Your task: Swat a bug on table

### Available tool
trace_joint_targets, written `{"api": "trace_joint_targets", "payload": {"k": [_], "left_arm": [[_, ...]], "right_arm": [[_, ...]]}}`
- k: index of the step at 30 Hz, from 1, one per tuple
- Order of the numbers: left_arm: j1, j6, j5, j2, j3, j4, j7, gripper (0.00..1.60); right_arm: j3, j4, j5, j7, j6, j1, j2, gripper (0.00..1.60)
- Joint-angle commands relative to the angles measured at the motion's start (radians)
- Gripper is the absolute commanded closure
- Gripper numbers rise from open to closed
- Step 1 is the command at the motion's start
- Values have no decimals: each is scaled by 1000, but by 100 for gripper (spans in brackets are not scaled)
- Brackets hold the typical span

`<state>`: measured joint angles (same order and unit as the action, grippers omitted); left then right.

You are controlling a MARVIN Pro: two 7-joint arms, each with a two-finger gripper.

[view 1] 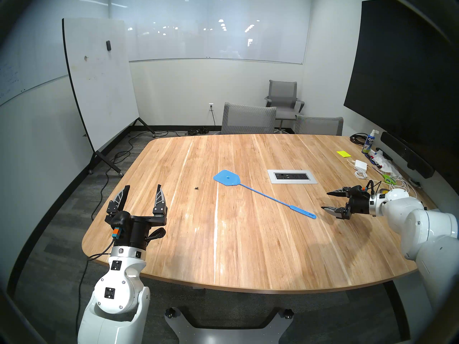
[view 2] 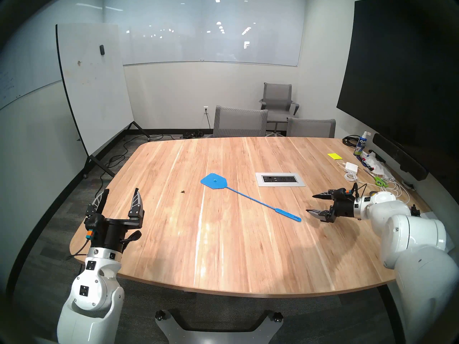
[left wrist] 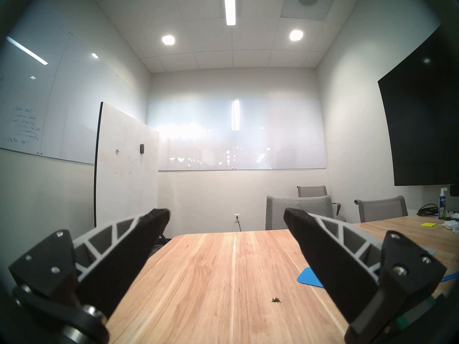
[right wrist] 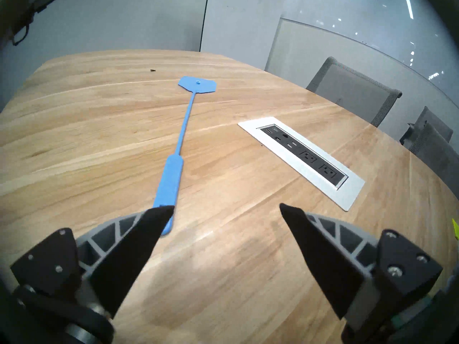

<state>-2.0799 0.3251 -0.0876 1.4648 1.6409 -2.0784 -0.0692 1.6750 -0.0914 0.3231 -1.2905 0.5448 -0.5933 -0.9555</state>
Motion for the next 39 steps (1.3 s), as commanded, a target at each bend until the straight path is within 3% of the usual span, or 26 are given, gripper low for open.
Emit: {"api": "trace_joint_targets", "payload": {"k": [1,16,17,23,39], "left_arm": [[3,5,0,0,-1,-17,1,0],[5,5,0,0,-1,-15,1,0],[5,5,0,0,-1,-15,1,0],[5,5,0,0,-1,-15,1,0],[0,6,1,0,-1,-22,1,0]], "right_arm": [[-9,-9,-3,-115,-21,28,-8,0],[-41,-9,-4,-169,-75,29,-91,0],[-47,-9,0,-137,-77,28,-97,0],[-61,-9,1,-182,-101,34,-120,0],[-102,-9,16,-193,-242,46,-124,0]]}}
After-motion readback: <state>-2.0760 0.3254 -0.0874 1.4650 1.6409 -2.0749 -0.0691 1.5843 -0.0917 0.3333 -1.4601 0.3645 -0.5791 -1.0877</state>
